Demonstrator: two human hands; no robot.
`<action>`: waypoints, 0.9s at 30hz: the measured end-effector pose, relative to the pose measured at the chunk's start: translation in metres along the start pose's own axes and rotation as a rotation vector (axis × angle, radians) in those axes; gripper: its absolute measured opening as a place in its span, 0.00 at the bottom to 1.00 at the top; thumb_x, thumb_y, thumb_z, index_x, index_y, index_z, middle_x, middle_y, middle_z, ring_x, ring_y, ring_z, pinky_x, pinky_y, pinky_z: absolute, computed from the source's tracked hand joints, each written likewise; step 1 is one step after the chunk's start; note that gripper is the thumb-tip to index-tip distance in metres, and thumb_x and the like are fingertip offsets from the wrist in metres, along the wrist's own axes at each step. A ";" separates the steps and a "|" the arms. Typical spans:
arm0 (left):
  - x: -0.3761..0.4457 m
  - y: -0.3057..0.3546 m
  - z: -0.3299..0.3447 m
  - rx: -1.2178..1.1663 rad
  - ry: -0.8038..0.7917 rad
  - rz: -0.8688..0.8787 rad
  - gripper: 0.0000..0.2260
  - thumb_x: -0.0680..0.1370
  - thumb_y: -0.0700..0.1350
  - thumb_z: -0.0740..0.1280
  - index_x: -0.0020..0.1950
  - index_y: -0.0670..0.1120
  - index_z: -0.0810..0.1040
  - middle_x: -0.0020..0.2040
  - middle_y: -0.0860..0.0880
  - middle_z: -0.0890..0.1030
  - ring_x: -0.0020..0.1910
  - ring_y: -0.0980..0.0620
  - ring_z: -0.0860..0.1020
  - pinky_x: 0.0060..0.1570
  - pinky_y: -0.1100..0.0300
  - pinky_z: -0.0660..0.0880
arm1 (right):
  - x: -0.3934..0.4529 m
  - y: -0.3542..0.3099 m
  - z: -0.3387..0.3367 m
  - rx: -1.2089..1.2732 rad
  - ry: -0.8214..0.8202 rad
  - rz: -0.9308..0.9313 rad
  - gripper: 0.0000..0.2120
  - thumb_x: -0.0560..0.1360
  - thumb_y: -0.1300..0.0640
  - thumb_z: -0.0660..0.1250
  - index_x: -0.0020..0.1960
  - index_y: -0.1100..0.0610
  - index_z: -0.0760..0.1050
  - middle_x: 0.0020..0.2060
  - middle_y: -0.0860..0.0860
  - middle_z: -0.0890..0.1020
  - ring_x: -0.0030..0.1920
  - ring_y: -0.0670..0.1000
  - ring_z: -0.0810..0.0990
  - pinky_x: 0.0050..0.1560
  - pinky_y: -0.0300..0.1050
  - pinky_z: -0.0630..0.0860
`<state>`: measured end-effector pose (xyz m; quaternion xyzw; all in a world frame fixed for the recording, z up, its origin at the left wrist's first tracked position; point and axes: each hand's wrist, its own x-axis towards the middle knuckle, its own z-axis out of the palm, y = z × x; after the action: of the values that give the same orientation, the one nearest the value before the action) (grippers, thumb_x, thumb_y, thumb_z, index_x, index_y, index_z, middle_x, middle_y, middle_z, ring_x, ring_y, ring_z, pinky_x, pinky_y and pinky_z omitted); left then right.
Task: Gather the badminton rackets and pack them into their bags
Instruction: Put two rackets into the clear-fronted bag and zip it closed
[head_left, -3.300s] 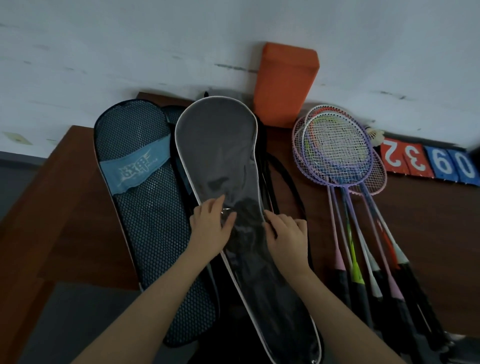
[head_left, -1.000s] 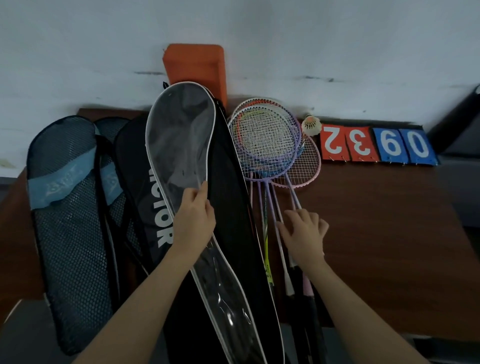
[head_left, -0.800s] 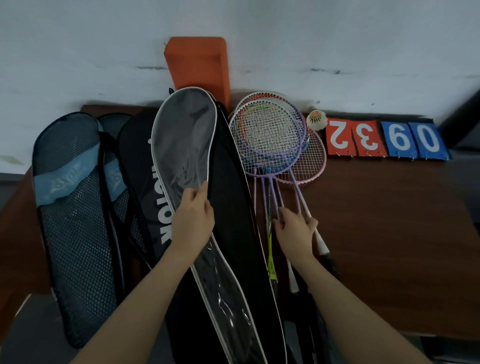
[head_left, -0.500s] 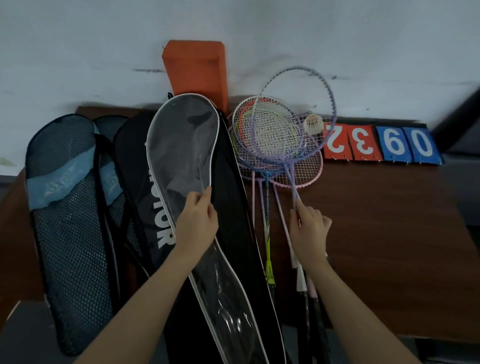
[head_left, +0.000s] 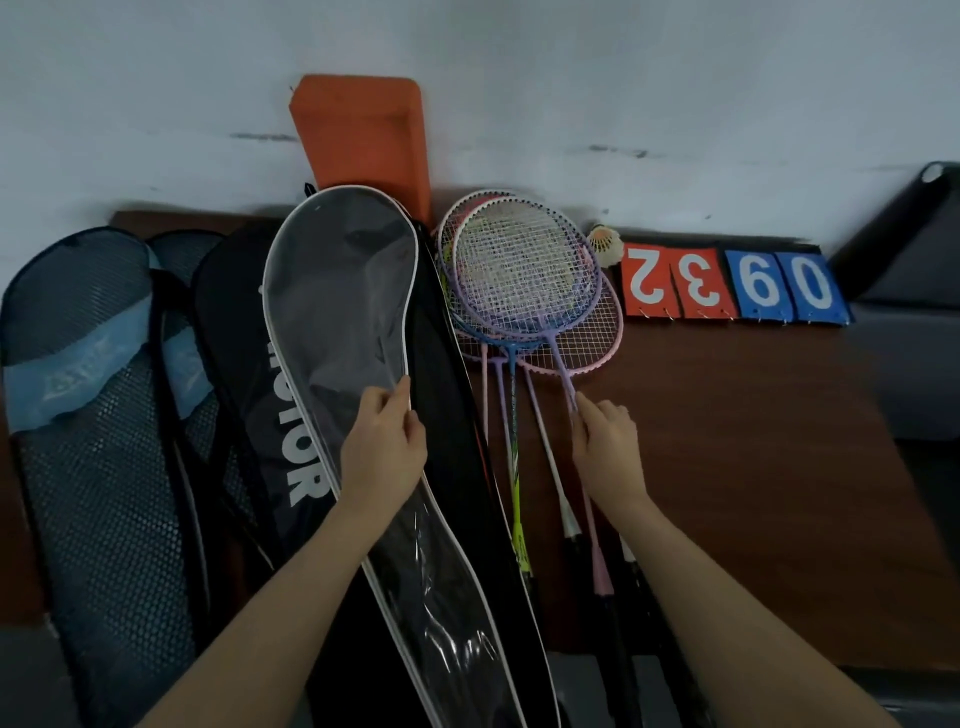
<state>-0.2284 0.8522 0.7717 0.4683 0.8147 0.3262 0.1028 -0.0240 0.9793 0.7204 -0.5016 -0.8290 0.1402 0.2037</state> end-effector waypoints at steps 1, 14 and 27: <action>0.001 0.001 0.001 0.001 -0.002 -0.001 0.19 0.76 0.35 0.64 0.67 0.38 0.71 0.48 0.44 0.72 0.32 0.49 0.72 0.34 0.52 0.74 | 0.001 0.000 0.002 -0.053 0.003 0.009 0.11 0.74 0.66 0.66 0.56 0.64 0.77 0.36 0.57 0.77 0.36 0.59 0.74 0.35 0.52 0.71; 0.002 0.007 0.009 -0.038 -0.033 -0.111 0.26 0.75 0.46 0.68 0.71 0.43 0.66 0.51 0.47 0.69 0.41 0.53 0.70 0.43 0.62 0.67 | 0.005 0.004 -0.002 -0.125 -0.169 0.054 0.23 0.74 0.64 0.61 0.69 0.58 0.68 0.44 0.57 0.78 0.42 0.57 0.77 0.46 0.53 0.71; 0.005 -0.003 -0.005 -0.084 -0.035 -0.080 0.20 0.76 0.39 0.65 0.68 0.48 0.71 0.42 0.48 0.70 0.36 0.54 0.70 0.37 0.71 0.63 | -0.023 -0.019 -0.029 0.329 -0.112 0.164 0.22 0.76 0.68 0.61 0.69 0.61 0.67 0.48 0.52 0.73 0.43 0.48 0.73 0.41 0.32 0.65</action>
<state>-0.2354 0.8527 0.7741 0.4362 0.8165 0.3474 0.1496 -0.0154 0.9506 0.7501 -0.5190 -0.7612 0.3177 0.2241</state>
